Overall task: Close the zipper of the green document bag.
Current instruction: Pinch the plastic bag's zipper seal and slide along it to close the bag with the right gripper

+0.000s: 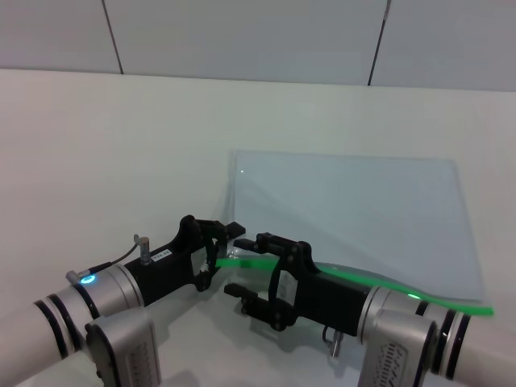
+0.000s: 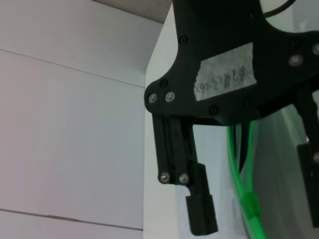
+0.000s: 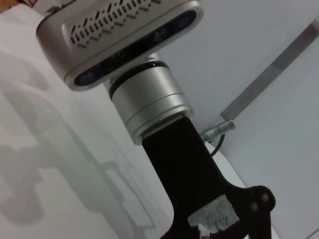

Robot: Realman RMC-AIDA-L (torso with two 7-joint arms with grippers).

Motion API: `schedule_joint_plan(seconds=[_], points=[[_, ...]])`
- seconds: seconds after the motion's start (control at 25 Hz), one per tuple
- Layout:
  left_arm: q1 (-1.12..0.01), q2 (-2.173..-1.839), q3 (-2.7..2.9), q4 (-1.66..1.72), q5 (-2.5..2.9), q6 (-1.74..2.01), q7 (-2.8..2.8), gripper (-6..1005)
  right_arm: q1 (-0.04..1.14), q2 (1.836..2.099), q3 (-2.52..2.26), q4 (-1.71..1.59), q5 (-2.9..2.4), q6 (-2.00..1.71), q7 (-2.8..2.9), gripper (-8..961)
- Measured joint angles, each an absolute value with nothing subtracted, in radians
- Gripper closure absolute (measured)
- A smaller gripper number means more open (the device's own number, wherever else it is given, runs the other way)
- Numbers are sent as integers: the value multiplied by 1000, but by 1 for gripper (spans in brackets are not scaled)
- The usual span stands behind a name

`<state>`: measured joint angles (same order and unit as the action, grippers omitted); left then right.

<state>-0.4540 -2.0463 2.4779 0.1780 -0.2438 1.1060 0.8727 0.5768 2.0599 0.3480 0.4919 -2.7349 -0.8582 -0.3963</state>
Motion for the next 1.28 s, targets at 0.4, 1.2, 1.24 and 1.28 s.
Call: schedule_joint_plan(seconds=[0.4,1.2,1.24,1.28], points=[[-450,-2047,2479,180,-243,1110,886,950,573,2060,350,492,-2733,-850,-490,412],[-445,-2048,2482,181,-239,1123,896,950,544,2059,362,528,-2691,-821,-626,730],[-445,-2048,2482,181,-239,1123,896,950,544,2059,362,528,-2691,-821,-626,739],[-445,-2048,2482,181,-239,1123,896,950,544,2059,362,528,-2692,-821,-626,748]])
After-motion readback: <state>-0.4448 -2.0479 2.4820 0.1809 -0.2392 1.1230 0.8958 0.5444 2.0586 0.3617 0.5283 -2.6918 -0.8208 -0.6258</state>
